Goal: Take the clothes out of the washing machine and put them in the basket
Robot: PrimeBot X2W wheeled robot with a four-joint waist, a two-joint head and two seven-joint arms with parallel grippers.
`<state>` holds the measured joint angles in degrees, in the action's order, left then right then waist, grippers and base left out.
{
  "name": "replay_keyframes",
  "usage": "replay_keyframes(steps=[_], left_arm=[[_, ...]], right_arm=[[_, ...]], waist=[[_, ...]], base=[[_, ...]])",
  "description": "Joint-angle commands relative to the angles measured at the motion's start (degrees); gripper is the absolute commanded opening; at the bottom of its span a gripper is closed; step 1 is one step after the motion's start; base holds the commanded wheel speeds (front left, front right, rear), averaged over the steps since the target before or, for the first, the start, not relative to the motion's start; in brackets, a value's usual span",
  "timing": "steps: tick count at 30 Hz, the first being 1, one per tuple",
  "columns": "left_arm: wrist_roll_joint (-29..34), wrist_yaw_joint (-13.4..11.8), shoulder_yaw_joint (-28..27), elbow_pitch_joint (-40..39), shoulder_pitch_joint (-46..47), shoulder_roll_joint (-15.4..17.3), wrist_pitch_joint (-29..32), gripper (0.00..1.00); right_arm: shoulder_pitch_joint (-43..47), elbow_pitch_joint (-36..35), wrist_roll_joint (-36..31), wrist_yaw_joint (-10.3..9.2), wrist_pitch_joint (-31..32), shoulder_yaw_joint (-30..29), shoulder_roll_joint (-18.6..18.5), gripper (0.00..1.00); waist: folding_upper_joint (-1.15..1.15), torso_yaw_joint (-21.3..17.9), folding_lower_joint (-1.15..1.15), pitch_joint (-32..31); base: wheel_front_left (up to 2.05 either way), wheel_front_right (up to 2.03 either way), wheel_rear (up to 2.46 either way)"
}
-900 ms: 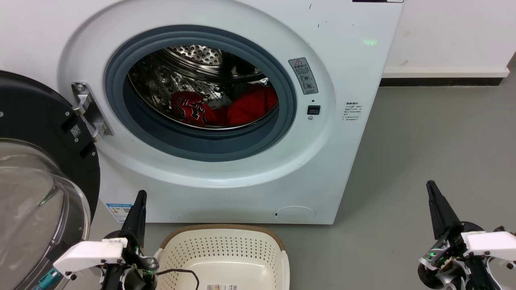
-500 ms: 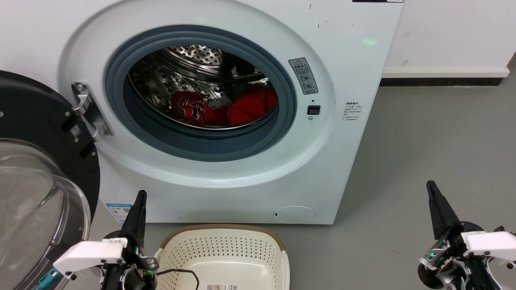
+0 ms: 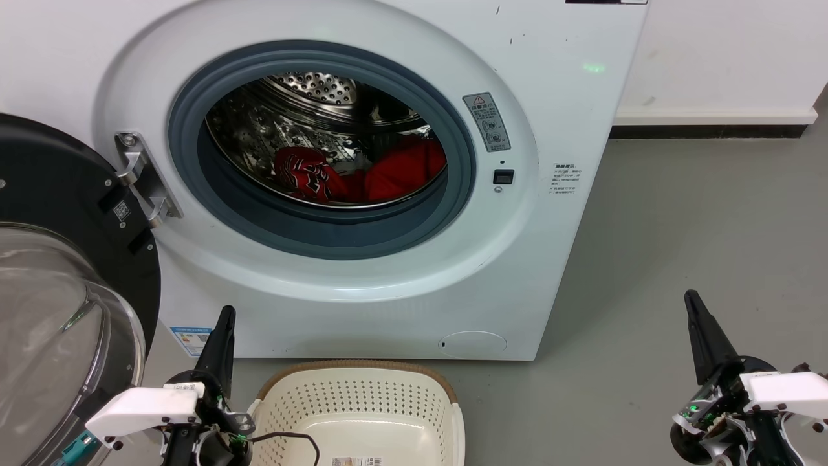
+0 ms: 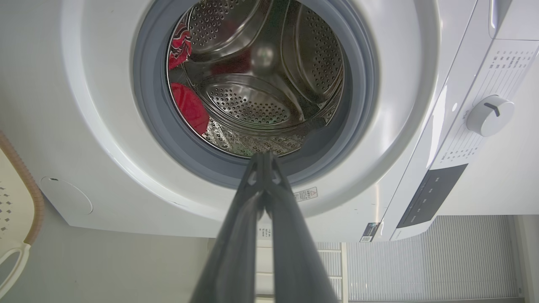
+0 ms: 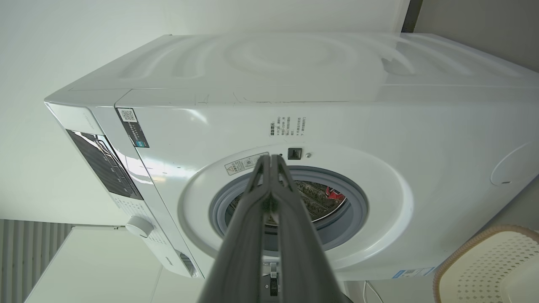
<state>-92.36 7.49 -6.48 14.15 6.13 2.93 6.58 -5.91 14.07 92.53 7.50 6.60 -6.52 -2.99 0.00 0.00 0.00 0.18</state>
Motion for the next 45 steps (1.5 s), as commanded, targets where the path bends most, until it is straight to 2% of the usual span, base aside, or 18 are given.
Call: replay_keyframes(steps=[1, 4, 5, 17, 20, 31, 37, 45], left_arm=[[-0.1, 0.1, -0.1, 0.0, 0.4, -0.1, 0.1, 0.0], [-0.1, 0.1, -0.1, 0.0, 0.4, -0.1, 0.1, 0.0], [0.0, 0.0, 0.0, 0.1, 0.0, 0.0, 0.0, 1.0], [2.6, 0.0, -0.2, 0.2, -1.9, -0.1, -2.8, 1.0], [4.1, 0.0, -1.1, 0.5, -2.0, -0.1, -3.6, 1.0], [14.0, -0.7, -5.2, -2.0, -1.9, -0.1, -6.4, 1.0], [21.5, -2.8, -5.7, -6.9, -2.1, -0.1, -7.8, 1.0], [28.9, -5.6, -3.9, -12.3, -3.6, 0.0, -9.5, 1.0]], right_arm=[[-0.7, 0.0, -0.2, -0.02, 0.0, 0.0, 0.2, 0.0], [-0.7, 0.0, -0.2, -0.02, 0.0, 0.0, 0.2, 0.0], [0.0, 0.0, 0.0, 0.0, 0.0, 0.0, 0.0, 1.0], [1.8, 0.1, -1.1, -0.01, -2.8, 0.7, 0.0, 1.0], [2.0, 0.0, -3.2, -0.01, -3.6, 0.3, 0.0, 1.0], [1.8, -1.9, -19.2, -0.01, -6.4, -2.0, 0.0, 1.0], [1.6, -5.4, -29.8, -0.01, -7.8, -2.8, 0.0, 1.0], [2.1, -10.8, -43.9, -0.01, -9.5, -1.1, 0.0, 1.0]], waist=[[0.0, 0.0, 0.0, 0.0], [0.0, 0.0, 0.0, 0.0], [0.0, 0.0, 0.0, 0.0], [0.0, -0.1, 0.0, 0.0], [0.0, -0.1, 0.0, 0.0], [0.0, -0.2, 0.0, 0.1], [0.0, -0.3, 0.0, 0.2], [0.0, -0.3, 0.0, 0.3]], base=[[0.0, 0.0, 0.0], [0.0, 0.0, 0.0], [0.0, 0.0, 0.0], [0.0, 0.0, 0.0], [0.0, 0.0, 0.0], [0.0, 0.0, 0.0], [0.0, 0.0, 0.0], [0.0, 0.0, 0.0]])
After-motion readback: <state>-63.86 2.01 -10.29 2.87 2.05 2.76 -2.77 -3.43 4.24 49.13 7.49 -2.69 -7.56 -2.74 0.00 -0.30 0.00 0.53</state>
